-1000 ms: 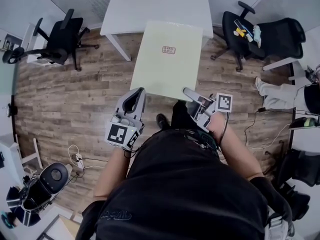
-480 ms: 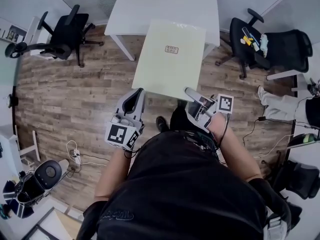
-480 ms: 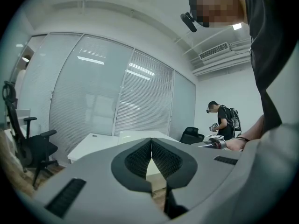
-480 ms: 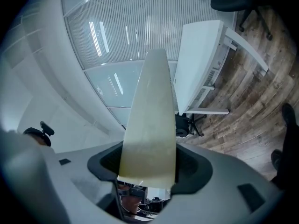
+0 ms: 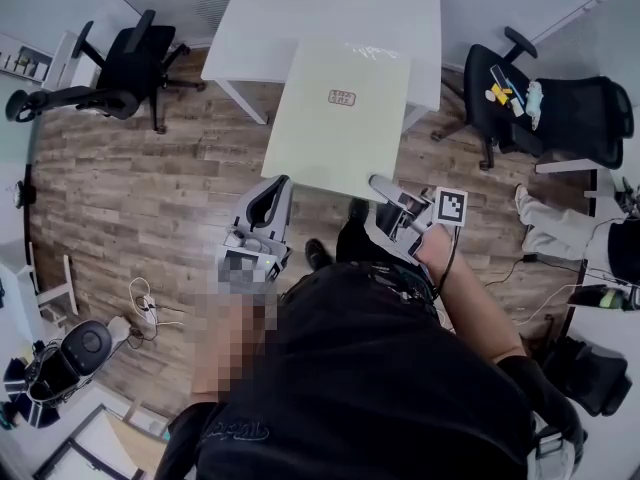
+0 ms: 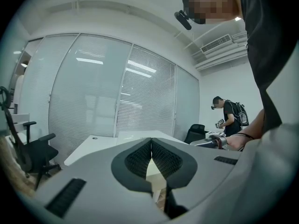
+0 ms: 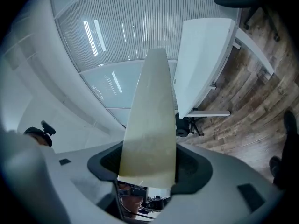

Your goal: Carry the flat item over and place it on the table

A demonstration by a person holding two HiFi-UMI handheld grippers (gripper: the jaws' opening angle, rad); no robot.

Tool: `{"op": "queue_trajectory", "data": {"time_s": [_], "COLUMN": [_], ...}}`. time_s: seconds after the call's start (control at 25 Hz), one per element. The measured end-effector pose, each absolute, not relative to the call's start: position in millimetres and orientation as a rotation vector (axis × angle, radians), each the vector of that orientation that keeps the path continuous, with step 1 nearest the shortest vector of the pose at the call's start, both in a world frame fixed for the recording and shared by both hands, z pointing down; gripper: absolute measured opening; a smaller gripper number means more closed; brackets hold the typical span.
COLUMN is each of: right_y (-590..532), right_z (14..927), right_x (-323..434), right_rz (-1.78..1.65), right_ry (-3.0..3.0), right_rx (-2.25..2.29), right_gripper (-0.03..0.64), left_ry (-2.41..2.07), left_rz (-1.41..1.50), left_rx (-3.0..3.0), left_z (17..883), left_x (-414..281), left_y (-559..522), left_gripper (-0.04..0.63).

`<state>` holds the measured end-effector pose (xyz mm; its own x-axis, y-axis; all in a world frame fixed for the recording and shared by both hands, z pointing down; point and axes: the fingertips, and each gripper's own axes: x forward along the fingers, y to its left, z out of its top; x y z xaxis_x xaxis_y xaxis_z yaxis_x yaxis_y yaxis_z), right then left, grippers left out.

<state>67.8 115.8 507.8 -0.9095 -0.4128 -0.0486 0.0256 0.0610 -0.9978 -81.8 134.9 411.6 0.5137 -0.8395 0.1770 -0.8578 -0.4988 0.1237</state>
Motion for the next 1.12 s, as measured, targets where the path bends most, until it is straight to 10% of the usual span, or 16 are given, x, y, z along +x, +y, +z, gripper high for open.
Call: {"op": "queue_trajectory", "data": {"time_s": [1.12], "right_y": [-32], "right_z": [492], "right_x": [132], "right_rz": [-1.905], "right_ry": [2.067], "right_rx": [-0.279], "right_gripper": [0.296], "left_ry": [-1.618], "left_rz": [0.142], "left_rx": [2.549], "left_z": [394], "left_x": [-26], "left_y": [5], "left_gripper": [0.014]}}
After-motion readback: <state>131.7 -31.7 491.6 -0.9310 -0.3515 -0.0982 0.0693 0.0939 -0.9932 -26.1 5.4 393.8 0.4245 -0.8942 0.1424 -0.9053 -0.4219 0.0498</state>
